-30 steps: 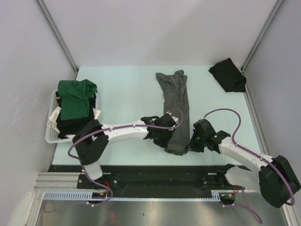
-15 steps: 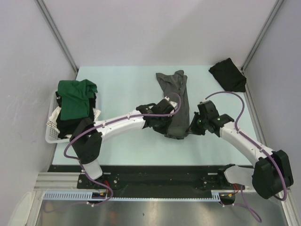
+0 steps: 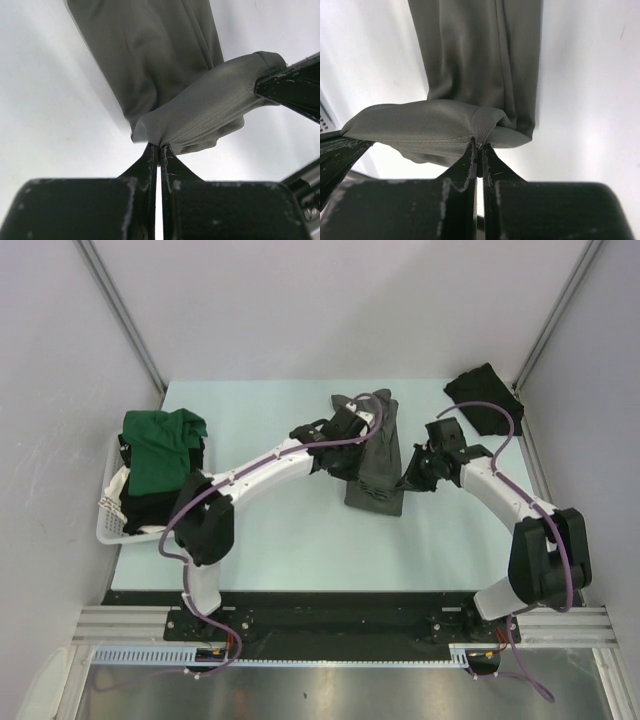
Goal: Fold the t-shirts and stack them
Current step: Fold the folded rectangular tshirt in 1/3 of the way, then grab one side of the 2/3 rectangular tshirt with both arms
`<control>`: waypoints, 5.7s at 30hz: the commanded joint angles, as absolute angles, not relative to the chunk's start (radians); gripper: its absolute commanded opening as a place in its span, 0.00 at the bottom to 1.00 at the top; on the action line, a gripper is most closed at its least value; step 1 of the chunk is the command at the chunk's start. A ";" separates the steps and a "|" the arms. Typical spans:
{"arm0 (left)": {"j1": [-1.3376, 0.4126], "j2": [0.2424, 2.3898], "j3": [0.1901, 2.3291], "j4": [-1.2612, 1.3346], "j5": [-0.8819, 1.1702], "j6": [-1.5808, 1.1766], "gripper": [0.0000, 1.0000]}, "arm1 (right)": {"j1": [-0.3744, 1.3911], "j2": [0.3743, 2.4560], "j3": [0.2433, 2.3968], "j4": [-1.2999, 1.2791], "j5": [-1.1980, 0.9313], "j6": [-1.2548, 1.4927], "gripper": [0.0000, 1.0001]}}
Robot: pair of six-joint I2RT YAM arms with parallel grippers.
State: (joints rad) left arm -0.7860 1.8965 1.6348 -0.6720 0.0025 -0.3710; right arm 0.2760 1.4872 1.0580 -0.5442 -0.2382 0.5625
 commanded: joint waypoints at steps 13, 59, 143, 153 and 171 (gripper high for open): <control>-0.664 2.183 2.071 -0.792 0.015 -0.307 0.00 | 0.167 1.877 1.443 -0.557 -0.351 0.394 0.00; -0.551 2.456 2.243 -0.706 0.115 -0.393 0.29 | 0.118 2.266 1.867 -0.686 -0.342 0.331 0.39; -0.686 2.152 1.675 -0.578 0.057 -0.437 0.43 | 0.095 1.727 1.164 -0.471 -0.431 0.436 0.66; -0.678 2.226 1.726 -0.558 0.072 -0.431 0.44 | 0.066 1.697 1.164 -0.505 -0.451 0.403 0.67; -0.673 2.237 1.710 -0.558 0.098 -0.430 0.00 | 0.095 1.784 1.163 -0.456 -0.456 0.446 0.66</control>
